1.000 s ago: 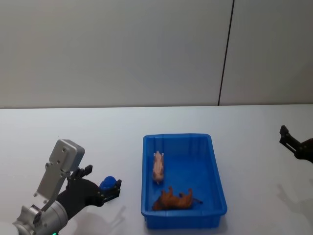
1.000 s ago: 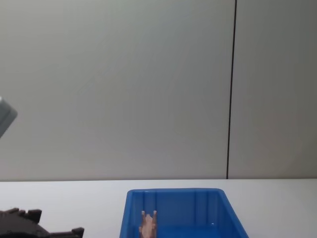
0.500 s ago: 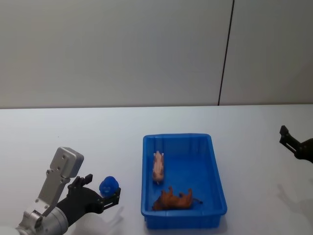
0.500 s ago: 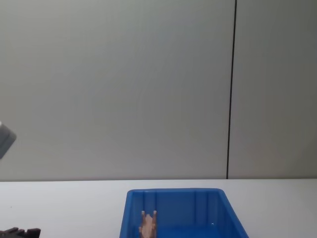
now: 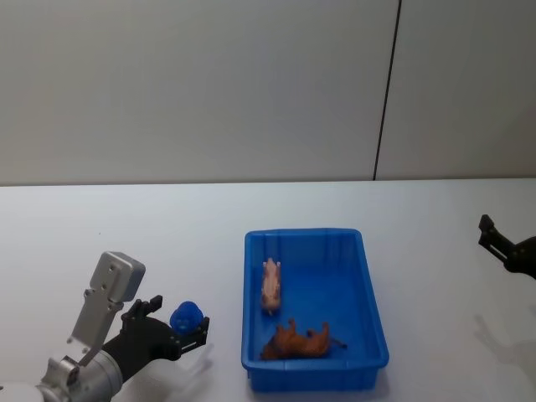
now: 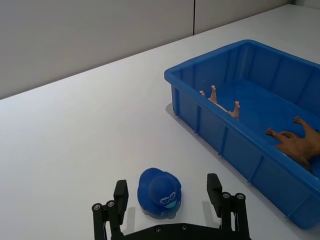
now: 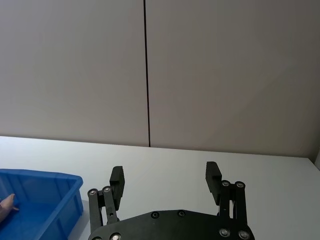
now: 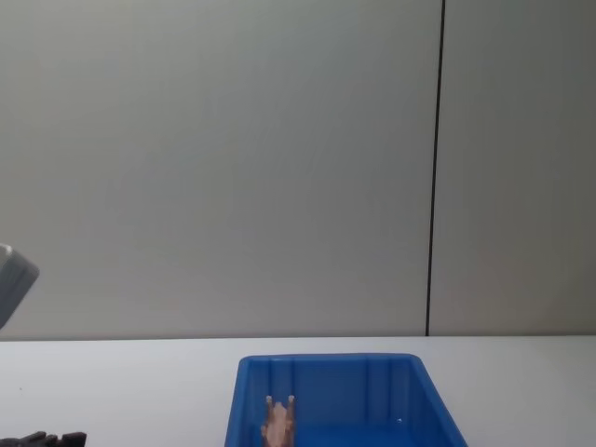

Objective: Pick up the two dolls from the table and place them into the box.

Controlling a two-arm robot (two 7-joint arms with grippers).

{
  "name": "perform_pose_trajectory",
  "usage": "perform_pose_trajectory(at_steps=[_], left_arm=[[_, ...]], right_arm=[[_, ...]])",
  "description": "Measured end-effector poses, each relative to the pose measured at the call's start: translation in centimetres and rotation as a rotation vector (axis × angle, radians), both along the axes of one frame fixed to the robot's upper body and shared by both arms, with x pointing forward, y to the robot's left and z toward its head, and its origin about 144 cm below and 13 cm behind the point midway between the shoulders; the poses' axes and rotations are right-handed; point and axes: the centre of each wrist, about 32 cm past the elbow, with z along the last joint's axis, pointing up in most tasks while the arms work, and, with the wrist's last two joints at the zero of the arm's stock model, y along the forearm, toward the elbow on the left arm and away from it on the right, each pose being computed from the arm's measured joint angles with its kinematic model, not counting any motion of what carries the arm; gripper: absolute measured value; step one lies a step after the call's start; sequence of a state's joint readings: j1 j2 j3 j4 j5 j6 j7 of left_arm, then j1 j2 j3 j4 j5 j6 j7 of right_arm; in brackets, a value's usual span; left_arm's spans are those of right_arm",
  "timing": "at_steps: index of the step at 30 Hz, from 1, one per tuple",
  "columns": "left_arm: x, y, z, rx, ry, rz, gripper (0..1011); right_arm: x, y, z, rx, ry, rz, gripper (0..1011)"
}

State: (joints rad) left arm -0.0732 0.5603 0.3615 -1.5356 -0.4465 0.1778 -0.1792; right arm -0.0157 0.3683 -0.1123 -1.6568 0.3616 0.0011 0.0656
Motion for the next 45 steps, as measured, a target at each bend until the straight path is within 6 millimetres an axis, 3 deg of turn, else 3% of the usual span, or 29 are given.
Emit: perform_pose_trajectory(at_steps=[45], left_arm=[[2.4, -1.1, -1.1, 0.035, 0.017, -0.020, 1003]], right_arm=[[0.0, 0.0, 0.0, 0.000, 0.000, 0.000, 1001]])
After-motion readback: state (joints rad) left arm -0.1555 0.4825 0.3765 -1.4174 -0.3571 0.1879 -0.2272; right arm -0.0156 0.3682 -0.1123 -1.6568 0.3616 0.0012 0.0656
